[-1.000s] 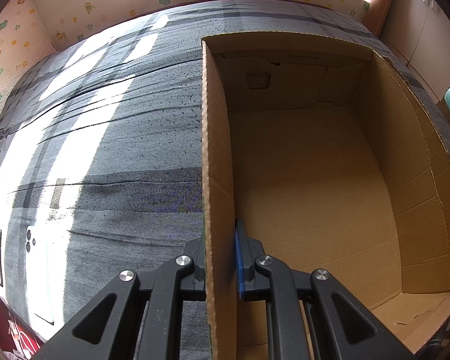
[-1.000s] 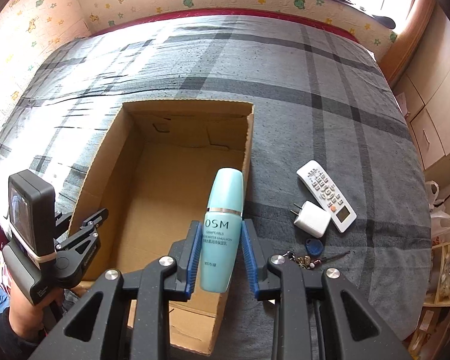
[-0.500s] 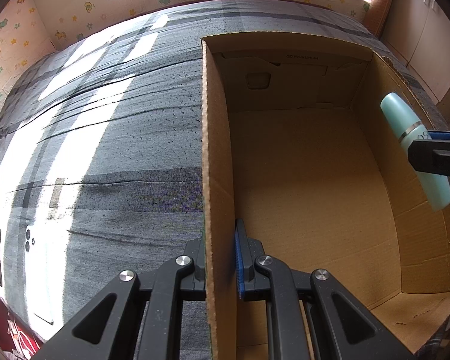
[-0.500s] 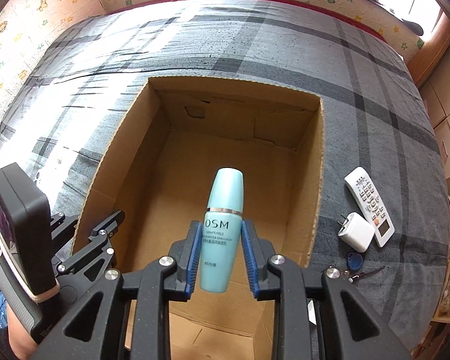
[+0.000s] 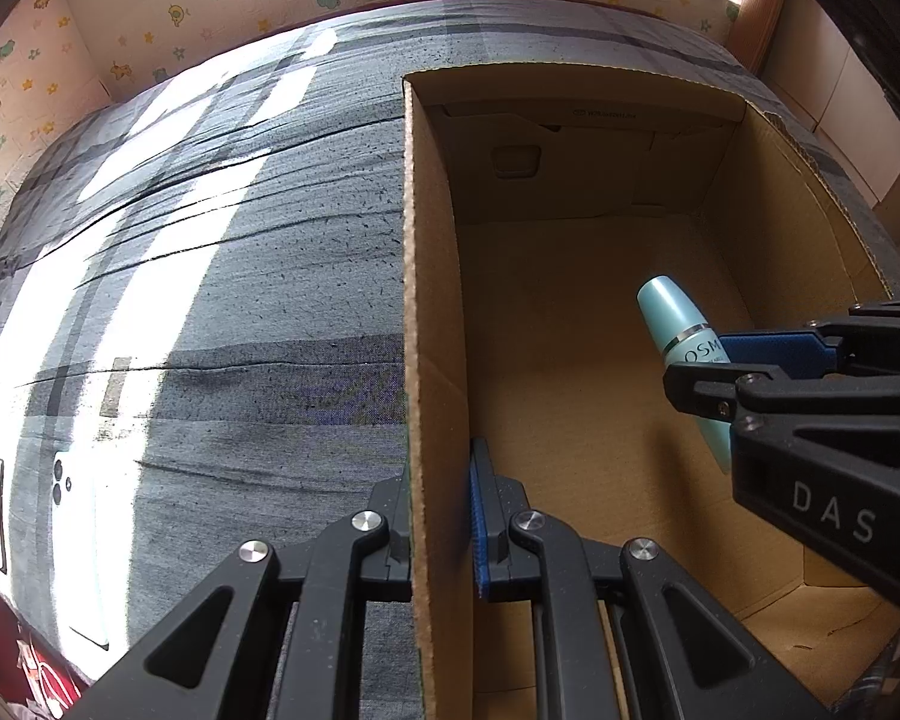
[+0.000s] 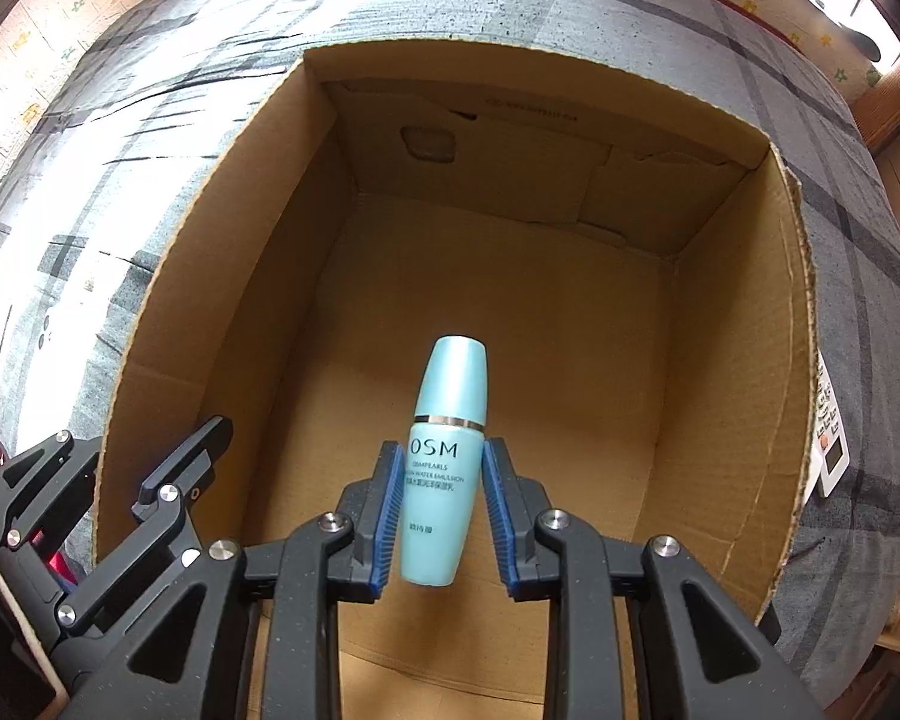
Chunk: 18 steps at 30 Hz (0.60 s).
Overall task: Organize rigid objects
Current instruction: 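Carry the bottle into the box with the right tool and open it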
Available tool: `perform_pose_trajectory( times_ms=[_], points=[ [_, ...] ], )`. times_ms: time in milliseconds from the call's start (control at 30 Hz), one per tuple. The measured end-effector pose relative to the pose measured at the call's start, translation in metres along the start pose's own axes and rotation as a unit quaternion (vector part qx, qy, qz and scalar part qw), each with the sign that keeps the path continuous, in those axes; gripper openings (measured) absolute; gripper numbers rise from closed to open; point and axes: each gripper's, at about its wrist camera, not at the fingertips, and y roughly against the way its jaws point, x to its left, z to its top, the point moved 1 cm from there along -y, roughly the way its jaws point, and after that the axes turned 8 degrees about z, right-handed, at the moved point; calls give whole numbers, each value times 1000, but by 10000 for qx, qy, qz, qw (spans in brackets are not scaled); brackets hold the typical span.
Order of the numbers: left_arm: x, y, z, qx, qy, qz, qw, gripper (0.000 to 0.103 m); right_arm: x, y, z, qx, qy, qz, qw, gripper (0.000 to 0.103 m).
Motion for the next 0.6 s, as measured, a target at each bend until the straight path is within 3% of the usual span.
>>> perform_pose_trajectory(
  times_ms=[600],
  points=[
    [0, 1, 1, -2, 0, 8, 10000, 13, -10, -28, 6, 269, -117, 89, 9995, 30]
  ],
)
